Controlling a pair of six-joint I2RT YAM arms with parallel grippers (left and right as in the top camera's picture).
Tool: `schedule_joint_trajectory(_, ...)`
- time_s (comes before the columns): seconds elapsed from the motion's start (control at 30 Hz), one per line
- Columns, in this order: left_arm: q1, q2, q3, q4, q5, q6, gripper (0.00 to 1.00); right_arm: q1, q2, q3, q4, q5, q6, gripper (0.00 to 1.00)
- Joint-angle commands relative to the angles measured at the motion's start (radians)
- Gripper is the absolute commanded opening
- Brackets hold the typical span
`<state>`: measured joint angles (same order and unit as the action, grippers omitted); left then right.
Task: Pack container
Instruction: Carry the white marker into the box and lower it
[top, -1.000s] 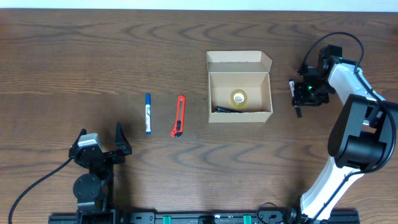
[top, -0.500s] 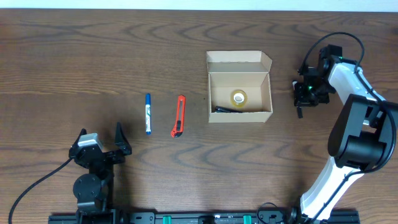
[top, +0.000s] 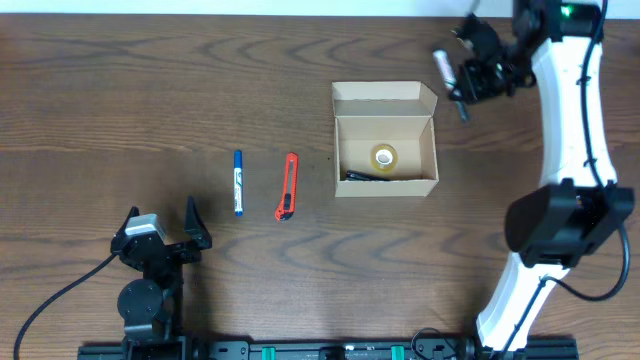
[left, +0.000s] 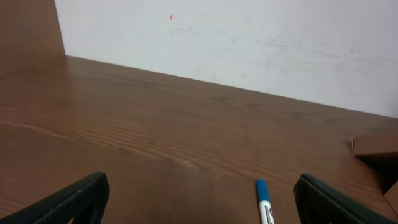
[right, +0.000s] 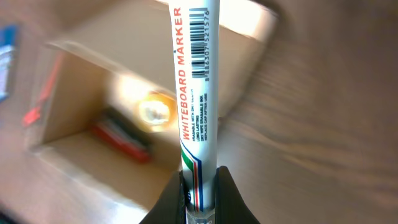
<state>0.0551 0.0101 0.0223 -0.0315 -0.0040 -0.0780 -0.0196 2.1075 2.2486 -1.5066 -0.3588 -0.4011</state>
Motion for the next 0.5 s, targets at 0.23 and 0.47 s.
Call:
schedule_joint_trajectory(0.23, -0.003, -0.006, -0.018, -0.043, -0.022, 0.004, 0.95, 0.253, -0.008, 0.147, -0.094, -0.01, -0.135, 0.01)
schedule_joint_trajectory(0.47, -0.003, -0.006, -0.018, -0.043, -0.022, 0.004, 0.96, 0.288, -0.007, 0.053, -0.094, 0.044, -0.127, 0.01)
